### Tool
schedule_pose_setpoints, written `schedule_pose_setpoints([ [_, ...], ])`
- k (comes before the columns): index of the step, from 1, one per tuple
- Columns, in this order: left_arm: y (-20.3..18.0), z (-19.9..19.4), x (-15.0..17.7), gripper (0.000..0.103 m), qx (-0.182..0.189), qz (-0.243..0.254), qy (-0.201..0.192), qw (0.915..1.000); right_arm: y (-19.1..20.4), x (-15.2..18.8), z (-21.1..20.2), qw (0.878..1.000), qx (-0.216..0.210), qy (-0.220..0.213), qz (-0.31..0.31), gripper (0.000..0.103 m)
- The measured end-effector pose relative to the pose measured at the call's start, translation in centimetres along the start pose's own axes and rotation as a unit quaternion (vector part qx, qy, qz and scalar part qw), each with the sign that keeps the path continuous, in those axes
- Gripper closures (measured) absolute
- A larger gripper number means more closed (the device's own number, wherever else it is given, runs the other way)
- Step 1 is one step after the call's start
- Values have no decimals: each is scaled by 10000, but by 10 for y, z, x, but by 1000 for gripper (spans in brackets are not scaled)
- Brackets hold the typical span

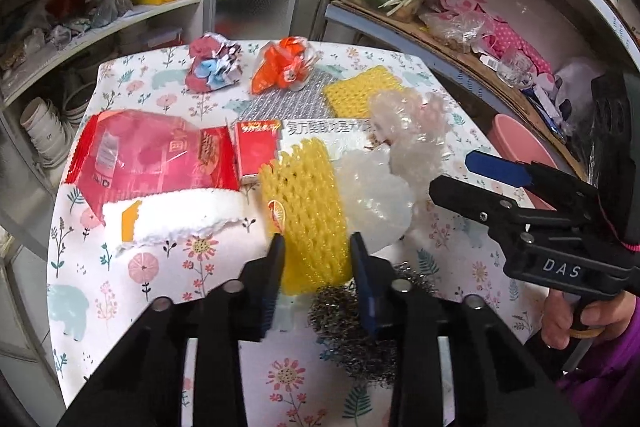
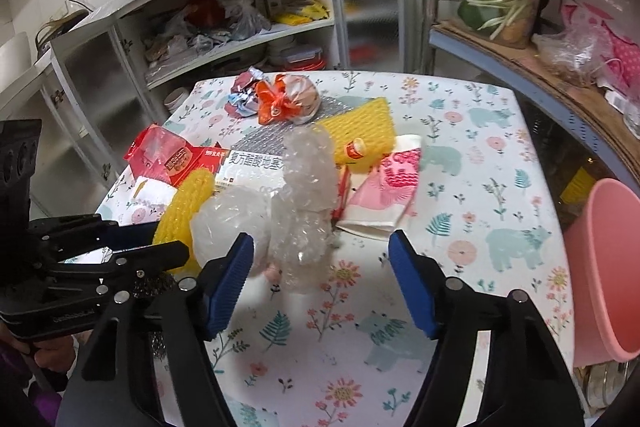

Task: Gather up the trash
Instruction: 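Grasp the yellow foam net with the left tool while the right tool grasps bubble wrap, then carry both items over the pink bucket and open both tools to drop them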

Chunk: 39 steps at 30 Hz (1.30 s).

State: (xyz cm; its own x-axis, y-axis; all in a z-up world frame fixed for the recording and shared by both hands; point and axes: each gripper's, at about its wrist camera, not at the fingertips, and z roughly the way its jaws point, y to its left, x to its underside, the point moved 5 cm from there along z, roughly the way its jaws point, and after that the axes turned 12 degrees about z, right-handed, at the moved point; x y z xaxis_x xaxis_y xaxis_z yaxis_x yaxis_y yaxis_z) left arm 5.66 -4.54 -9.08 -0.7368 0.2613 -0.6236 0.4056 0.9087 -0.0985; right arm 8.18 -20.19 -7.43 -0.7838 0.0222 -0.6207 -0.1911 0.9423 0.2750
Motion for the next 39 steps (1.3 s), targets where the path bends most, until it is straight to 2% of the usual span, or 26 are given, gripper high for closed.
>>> schedule_pose_setpoints([
  [3, 6, -2, 1, 90, 37, -88, -17, 10000, 3, -1, 9, 9999, -49, 95, -37, 42],
  [6, 8, -7, -1, 92, 27, -91, -87, 9999, 5, 1, 16, 9997, -101, 222, -31, 56],
  [8, 9, -12, -3, 93, 19, -79, -148, 9999, 5, 3, 19, 9993, -205, 322, 19, 72],
  [10, 8, -17, -5, 93, -4, -68, -207, 9998, 4, 3, 18, 9990, -275, 343, 60, 74],
  [20, -3, -45, -23, 93, -117, 33, -568, 9983, -8, -3, -14, 9985, -474, 61, 261, 76],
  [28, -31, -59, -44, 93, -61, 223, -845, 9962, -30, -11, -50, 9968, -513, -334, 517, 76],
  [33, -59, -53, -65, 93, 140, 464, -946, 9943, -61, -12, -72, 9945, -347, -578, 798, 76],
  [39, -109, -33, -93, 93, 538, 840, -959, 9904, -114, -9, -97, 9883, 92, -876, 1246, 76],
])
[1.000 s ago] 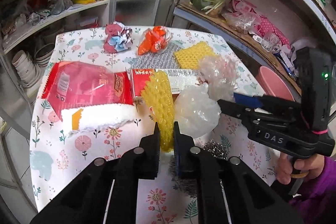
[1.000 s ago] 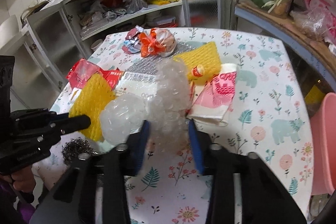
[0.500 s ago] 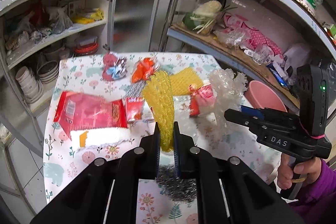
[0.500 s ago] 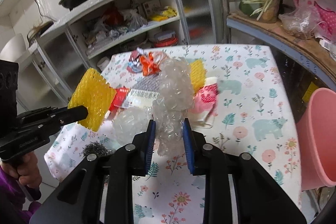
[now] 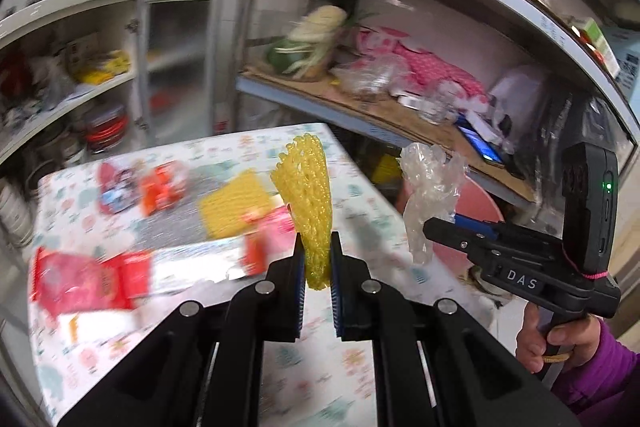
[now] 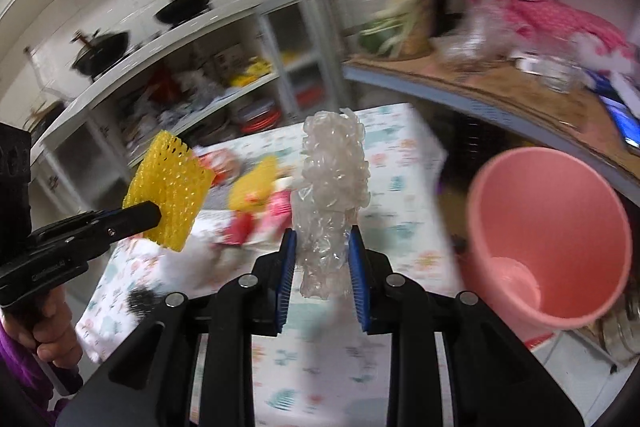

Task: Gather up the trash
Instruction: 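Carry both items over the pink bucket and open both tools to drop them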

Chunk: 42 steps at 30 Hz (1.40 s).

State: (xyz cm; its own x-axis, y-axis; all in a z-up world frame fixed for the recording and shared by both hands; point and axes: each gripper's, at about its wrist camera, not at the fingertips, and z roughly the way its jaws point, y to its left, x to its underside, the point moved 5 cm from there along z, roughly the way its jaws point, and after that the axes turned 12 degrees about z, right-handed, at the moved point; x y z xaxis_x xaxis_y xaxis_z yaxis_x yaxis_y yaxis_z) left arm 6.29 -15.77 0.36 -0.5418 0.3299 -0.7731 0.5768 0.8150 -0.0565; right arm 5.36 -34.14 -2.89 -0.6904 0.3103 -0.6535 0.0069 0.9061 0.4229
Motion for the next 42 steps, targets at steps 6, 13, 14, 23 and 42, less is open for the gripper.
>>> schedule_pose_setpoints([
  [6, -58, 38, -33, 93, 511, 493, -37, 9975, -63, -15, -25, 9966, 559, -370, 474, 76],
  [13, -122, 85, -56, 93, 1021, 962, 58, 9901, -129, -19, -41, 9869, 1157, -566, 974, 76],
  [14, -127, 93, -58, 93, 1081, 970, 106, 9893, -137, -19, -41, 9855, 1212, -560, 1043, 76],
  [23, -166, 158, -55, 93, 1437, 1030, 562, 9826, -162, -15, -26, 9809, 1472, -373, 1211, 76],
  [42, -171, 201, -46, 68, 1439, 855, 1036, 9804, -185, -8, -2, 9726, 1886, -42, 1357, 67],
])
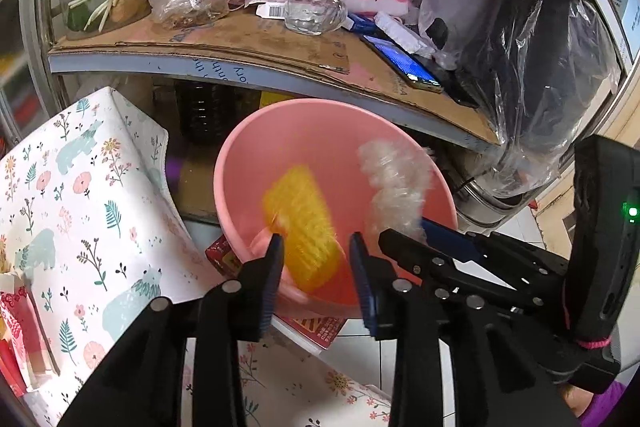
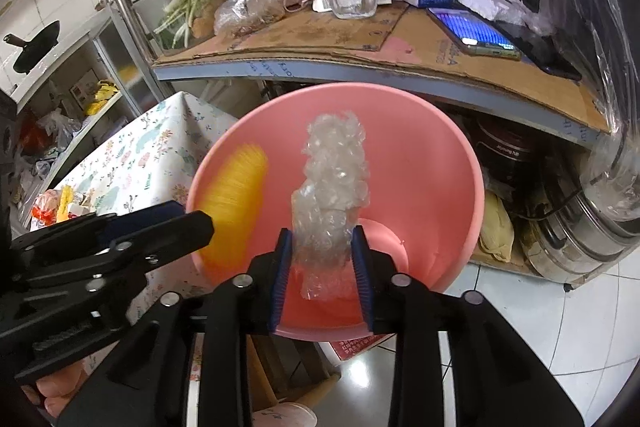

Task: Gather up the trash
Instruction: 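Carry both items over the pink bucket and open both tools to drop them, then move both tools back over the table toward the remaining trash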

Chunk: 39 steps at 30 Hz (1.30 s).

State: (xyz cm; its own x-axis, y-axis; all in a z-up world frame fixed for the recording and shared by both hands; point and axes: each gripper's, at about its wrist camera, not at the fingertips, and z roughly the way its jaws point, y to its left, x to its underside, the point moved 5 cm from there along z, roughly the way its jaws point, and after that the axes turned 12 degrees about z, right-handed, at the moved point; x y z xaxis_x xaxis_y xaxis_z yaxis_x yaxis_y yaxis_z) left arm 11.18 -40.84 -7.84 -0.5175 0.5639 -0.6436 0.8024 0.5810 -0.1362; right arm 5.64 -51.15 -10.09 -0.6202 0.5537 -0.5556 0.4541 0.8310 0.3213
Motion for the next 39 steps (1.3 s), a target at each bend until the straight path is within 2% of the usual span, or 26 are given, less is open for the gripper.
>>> schedule_pose_setpoints([
  [4, 1, -7, 1, 67, 0, -23, -45, 10000, -3, 0, -1, 10000, 0, -19, 26, 61],
  [13, 3, -34, 7, 66, -143, -90, -174, 9997, 14, 5, -16, 9997, -166, -124, -136, 61],
  [21, 16, -74, 20, 66, -391, -303, -382, 9980, 43, 17, -39, 9981, -396, -217, -414, 60],
  [23, 18, -85, 25, 66, -476, -328, -410, 9975, 51, 21, -43, 9974, -490, -191, -486, 54],
  [25, 21, -99, 32, 65, -578, -333, -439, 9968, 60, 27, -47, 9966, -575, -171, -561, 53],
  [28, 24, -116, 40, 59, -752, -306, -483, 9955, 74, 37, -50, 9951, -692, -115, -702, 53],
  [39, 59, -183, 84, 52, -1261, -680, -662, 9875, 118, 69, -55, 9882, -1006, 93, -1150, 53],
])
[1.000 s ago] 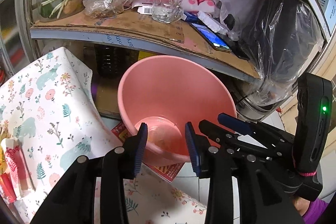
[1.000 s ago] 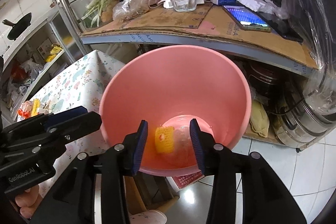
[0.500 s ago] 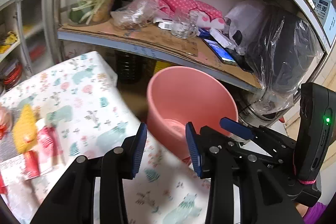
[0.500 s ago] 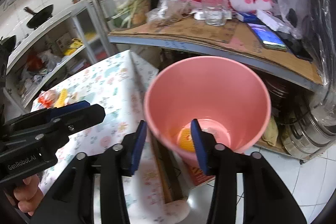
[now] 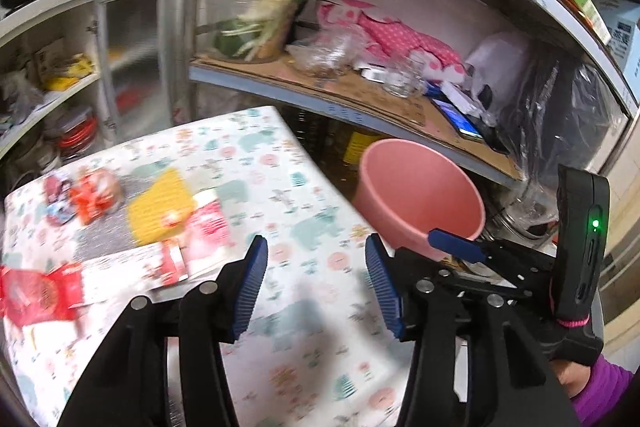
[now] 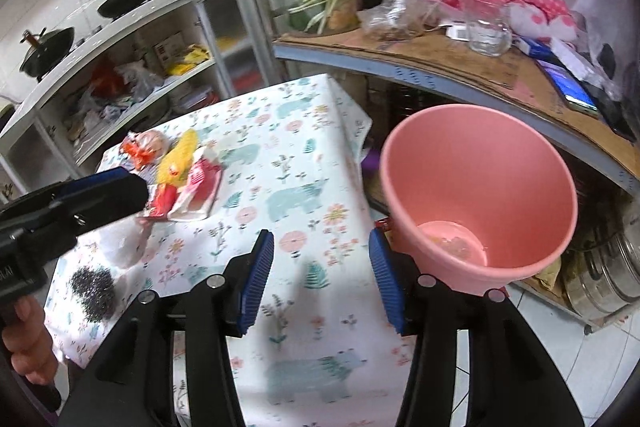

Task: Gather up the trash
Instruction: 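Move both tools back over the table toward the remaining trash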

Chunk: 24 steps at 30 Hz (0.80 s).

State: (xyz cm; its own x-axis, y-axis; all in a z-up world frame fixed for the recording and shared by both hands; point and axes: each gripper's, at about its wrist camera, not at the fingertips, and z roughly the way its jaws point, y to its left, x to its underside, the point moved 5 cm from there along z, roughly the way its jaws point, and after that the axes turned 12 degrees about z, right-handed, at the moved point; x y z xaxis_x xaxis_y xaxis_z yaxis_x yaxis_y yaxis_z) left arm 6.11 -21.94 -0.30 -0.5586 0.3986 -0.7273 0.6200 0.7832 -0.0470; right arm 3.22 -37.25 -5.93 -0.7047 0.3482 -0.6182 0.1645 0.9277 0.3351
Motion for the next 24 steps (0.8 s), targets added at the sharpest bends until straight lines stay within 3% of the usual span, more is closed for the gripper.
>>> schedule_pose_setpoints([
  [15, 88, -43, 70, 49, -851, -776, 193, 9932, 38, 19, 14, 9985, -278, 337, -327, 53],
  [24, 106, -33, 96, 49, -1002, -854, 493, 9901, 53, 28, 27, 9965, -364, 543, -515, 53],
])
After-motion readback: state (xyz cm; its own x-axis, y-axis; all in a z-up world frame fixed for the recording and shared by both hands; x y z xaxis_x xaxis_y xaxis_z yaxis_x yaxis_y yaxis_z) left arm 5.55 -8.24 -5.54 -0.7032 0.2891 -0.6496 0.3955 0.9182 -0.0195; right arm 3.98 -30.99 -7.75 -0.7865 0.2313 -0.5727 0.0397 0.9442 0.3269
